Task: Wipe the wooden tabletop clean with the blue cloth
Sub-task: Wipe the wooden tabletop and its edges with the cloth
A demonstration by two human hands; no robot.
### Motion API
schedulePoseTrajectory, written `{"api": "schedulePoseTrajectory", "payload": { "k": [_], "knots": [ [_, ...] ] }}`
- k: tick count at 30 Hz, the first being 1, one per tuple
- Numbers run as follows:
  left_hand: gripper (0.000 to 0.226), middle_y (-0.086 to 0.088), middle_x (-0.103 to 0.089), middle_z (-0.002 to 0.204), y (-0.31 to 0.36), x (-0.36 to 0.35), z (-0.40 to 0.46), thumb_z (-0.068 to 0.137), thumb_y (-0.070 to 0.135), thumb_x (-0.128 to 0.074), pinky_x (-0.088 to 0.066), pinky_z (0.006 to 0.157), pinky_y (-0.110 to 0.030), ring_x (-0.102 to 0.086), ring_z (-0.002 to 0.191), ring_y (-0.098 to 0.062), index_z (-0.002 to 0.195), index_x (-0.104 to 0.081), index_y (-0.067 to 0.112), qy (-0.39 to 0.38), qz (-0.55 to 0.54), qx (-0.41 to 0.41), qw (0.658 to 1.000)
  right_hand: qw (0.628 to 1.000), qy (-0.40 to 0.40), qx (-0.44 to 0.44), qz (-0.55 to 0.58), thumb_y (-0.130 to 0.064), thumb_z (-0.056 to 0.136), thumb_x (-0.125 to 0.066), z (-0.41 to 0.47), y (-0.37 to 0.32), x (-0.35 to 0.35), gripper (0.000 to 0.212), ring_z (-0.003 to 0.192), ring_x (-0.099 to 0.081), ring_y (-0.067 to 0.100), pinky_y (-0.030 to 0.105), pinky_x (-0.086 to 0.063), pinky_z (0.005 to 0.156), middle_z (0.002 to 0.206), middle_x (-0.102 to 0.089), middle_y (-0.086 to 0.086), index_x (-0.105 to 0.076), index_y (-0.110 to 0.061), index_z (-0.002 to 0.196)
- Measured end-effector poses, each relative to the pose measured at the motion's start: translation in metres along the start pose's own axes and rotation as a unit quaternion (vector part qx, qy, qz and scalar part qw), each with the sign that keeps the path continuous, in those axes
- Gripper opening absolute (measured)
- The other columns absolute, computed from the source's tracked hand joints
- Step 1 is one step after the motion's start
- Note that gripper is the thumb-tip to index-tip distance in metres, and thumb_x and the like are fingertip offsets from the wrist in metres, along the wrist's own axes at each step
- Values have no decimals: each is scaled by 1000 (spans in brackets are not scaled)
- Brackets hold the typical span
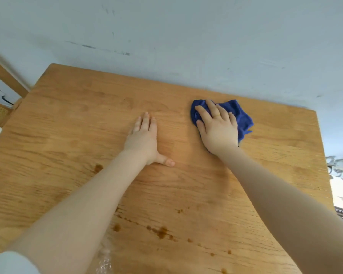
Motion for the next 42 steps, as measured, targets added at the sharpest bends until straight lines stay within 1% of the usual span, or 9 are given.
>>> {"api": "schedulePoseTrajectory", "payload": {
  "k": [6, 14, 20, 24, 28, 31, 34, 37, 42],
  "knots": [
    [144, -8, 21, 155, 1, 6, -2, 49, 73, -71, -4, 117, -39, 13, 144, -25, 147, 14, 10, 2, 10, -1, 1000, 982, -59, 180, -22, -41, 92, -30, -73, -34, 4, 45, 123, -49, 31, 49, -38, 99, 142, -45, 5, -51, -28, 129],
    [146, -9, 19, 156, 2, 9, 3, 47, 75, -70, -2, 118, -39, 12, 144, -26, 148, 13, 9, 24, 9, -18, 1000, 996, -14, -88, -17, -38, 98, -33, 16, 29, 14, 42, 139, -21, 26, 43, -17, 109, 154, -22, 1, -36, -30, 139],
    [143, -9, 19, 156, 3, 6, 0, 50, 75, -68, -1, 118, -39, 13, 144, -25, 148, 11, 9, 39, 3, -35, 999, 1000, 17, -6, -12, -43, 88, -34, -62, -32, 8, 47, 122, -48, 35, 50, -37, 97, 140, -47, 10, -54, -24, 126],
    [142, -8, 19, 156, 2, 0, -3, 50, 76, -68, -2, 118, -39, 13, 144, -24, 148, 10, 9, 33, -11, -41, 999, 997, -28, 68, 22, -50, 88, -29, -45, -17, 5, 53, 130, -39, 29, 45, -29, 103, 146, -40, 0, -45, -31, 135],
    [142, -9, 18, 156, -1, 8, -1, 49, 80, -63, -1, 119, -38, 12, 144, -24, 148, 11, 10, 51, -4, -56, 997, 991, -5, -134, 2, -43, 95, -38, 11, 43, 11, 54, 140, -19, 22, 42, -19, 109, 153, -23, -2, -22, -30, 145],
    [144, -9, 17, 156, -1, 9, -1, 47, 81, -62, -2, 118, -38, 11, 145, -24, 148, 11, 9, 38, 7, -52, 998, 984, 1, -179, 15, -37, 96, -38, 14, 36, 7, 52, 142, -13, 22, 45, -17, 111, 155, -19, 2, -24, -21, 143],
    [143, -9, 17, 156, 0, 7, -4, 48, 80, -63, -2, 118, -38, 12, 145, -23, 148, 10, 10, 39, 15, -50, 998, 990, 21, -132, 48, -31, 95, -42, -17, 11, 6, 45, 141, -20, 25, 45, -20, 111, 153, -25, 7, -36, -13, 135],
    [142, -8, 19, 156, 0, 8, -6, 50, 80, -63, -1, 118, -38, 14, 144, -22, 148, 12, 11, 40, 15, -47, 998, 998, 34, -32, 35, -36, 90, -37, -56, -20, 10, 47, 132, -37, 34, 49, -34, 104, 146, -37, 14, -50, -11, 127],
    [134, -7, 23, 155, 15, 11, -11, 60, 70, -67, 4, 117, -39, 19, 143, -23, 145, 22, 17, 30, 13, -79, 996, 999, -5, 47, 24, -43, 90, -26, -44, -6, 12, 54, 133, -36, 30, 43, -33, 102, 147, -37, 7, -48, -21, 134]
  ]
}}
Point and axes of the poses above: each hand's wrist, its own z-axis towards the middle knuckle, its own x-axis out of the back of the hand, y = z × x, the point moved 10 cm from there along z, towards the middle knuckle
